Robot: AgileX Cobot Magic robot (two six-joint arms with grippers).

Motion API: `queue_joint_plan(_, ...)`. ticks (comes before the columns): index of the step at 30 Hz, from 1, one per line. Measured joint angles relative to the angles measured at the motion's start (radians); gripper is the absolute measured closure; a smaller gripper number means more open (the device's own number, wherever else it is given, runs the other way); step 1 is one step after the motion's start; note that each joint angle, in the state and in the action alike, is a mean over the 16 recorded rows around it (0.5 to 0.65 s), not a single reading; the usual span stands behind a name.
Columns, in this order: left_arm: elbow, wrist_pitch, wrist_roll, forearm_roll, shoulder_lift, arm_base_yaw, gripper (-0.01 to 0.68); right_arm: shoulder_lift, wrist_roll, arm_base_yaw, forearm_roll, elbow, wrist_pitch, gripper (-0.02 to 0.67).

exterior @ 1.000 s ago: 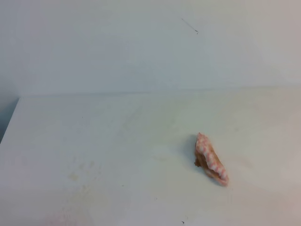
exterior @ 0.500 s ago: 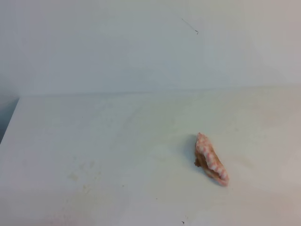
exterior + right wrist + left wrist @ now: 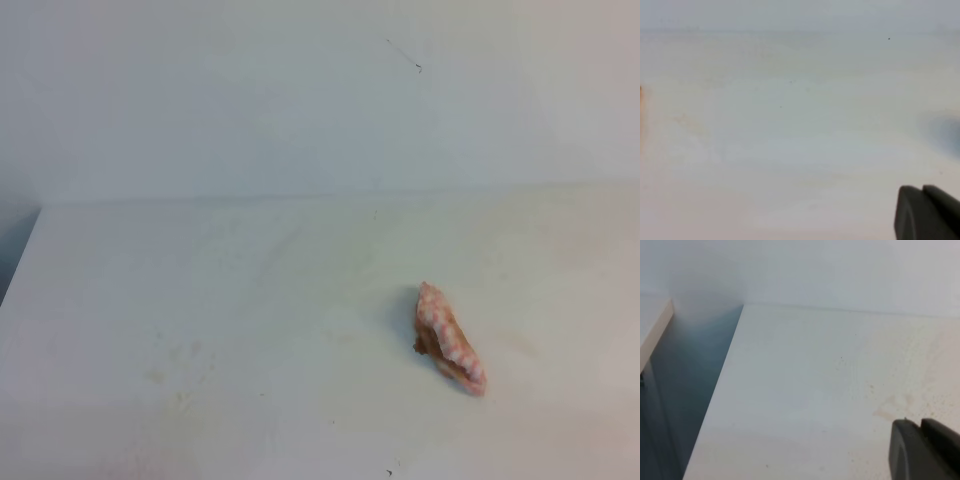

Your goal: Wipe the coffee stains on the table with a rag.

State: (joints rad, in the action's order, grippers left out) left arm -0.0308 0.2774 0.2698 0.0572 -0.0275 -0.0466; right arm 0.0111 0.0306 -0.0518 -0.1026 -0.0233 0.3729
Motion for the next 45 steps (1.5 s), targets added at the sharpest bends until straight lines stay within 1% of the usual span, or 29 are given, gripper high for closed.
queue_joint_plan(45, 0.000, 0.000, 0.000, 0.000, 0.000, 0.000, 0.673, 0.000, -0.002, -0.001, 0.004, 0.000, 0.000, 0.651)
